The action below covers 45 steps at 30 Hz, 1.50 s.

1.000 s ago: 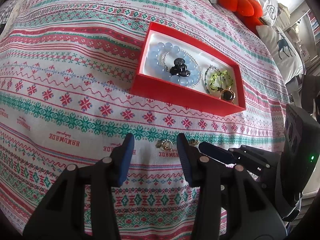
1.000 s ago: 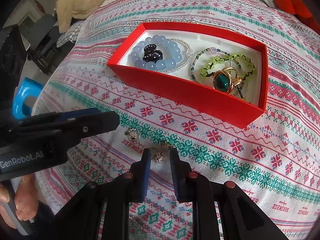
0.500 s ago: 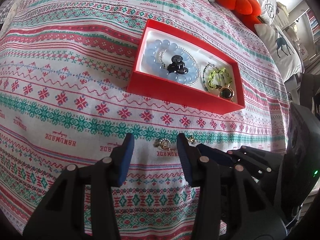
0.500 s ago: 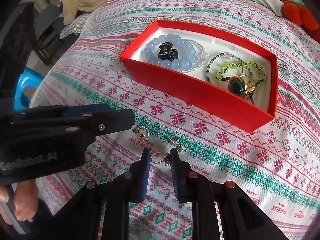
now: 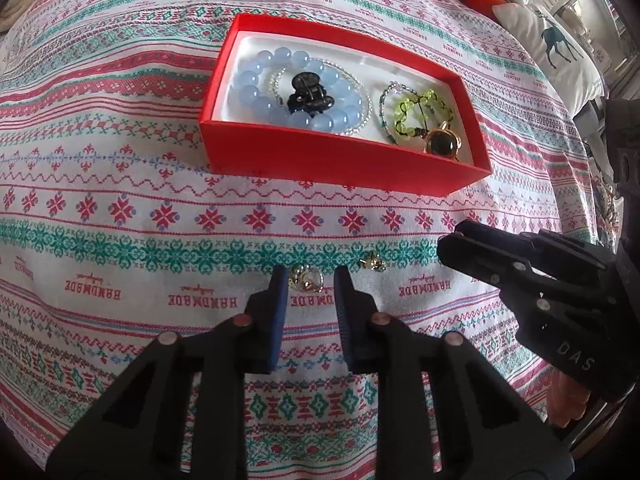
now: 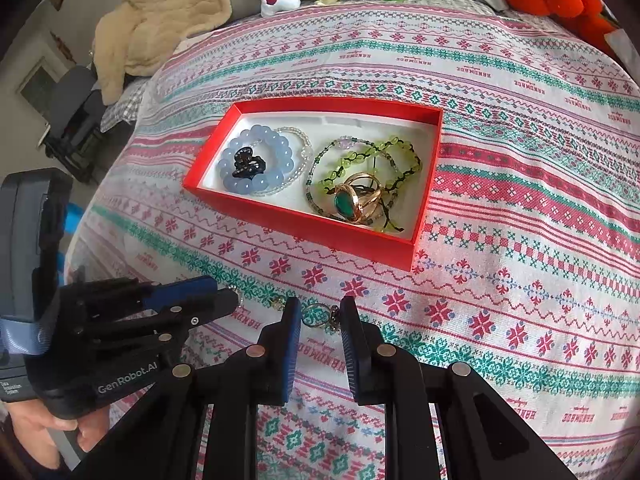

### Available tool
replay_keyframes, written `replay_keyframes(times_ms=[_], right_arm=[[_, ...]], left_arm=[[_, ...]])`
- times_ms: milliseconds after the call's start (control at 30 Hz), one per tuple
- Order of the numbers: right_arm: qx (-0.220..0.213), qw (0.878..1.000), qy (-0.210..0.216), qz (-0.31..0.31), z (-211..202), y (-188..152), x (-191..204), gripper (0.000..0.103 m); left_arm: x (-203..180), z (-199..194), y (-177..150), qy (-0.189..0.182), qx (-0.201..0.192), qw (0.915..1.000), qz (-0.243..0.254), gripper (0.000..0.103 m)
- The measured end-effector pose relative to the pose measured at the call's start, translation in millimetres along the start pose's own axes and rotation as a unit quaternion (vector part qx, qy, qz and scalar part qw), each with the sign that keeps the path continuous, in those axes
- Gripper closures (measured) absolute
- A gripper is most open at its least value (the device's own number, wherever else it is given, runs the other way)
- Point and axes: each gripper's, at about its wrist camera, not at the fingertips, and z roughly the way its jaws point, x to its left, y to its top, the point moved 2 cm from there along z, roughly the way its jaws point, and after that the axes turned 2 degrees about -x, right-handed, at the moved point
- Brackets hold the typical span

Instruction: Organize jewelry

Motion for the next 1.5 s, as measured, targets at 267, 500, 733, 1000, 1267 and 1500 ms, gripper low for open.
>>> replay_keyframes(times_ms=[267,500,733,1000,1267,1500], right_arm=[[-0.001,1.000,0.000,0.002,2.5,2.0,0.3,0.083],[-0.005,1.000,-0.003,0.005,-1.5,2.6,-4.7,0.083],[-0.006,1.000,-0.003,0.002,-4.2,2.1,-4.3,0.083],[-0.014,1.000,0.001,0.008,-10.0,3.3,-6.9,0.083],[-0.049,0.998,0.018,0.019,-26.0,10.5,-10.9,0.083],[-0.091,0.994,0.033,0.045,-38.0,23.0,-17.0,0.083]], left_arm=[[2.4,9.9,4.6,0.011,0.004,0.9999,-0.002,0.089],[0.9,5.1,7.9,0.006,-0.003,1.0000,-0.004,0.098],[0.8,-3.6,9.6,0.003,-0.012,0.9999,-0.005,0.098],[8.8,-22.6,14.3,-0.043,-0.030,0.9981,-0.032,0.098],[23.9,-53.5,28.6,-0.085,-0.085,0.9904,-0.068,0.098],[14.6,-54.7,42.7,-0.110,-0.108,0.9841,-0.087,0.098]])
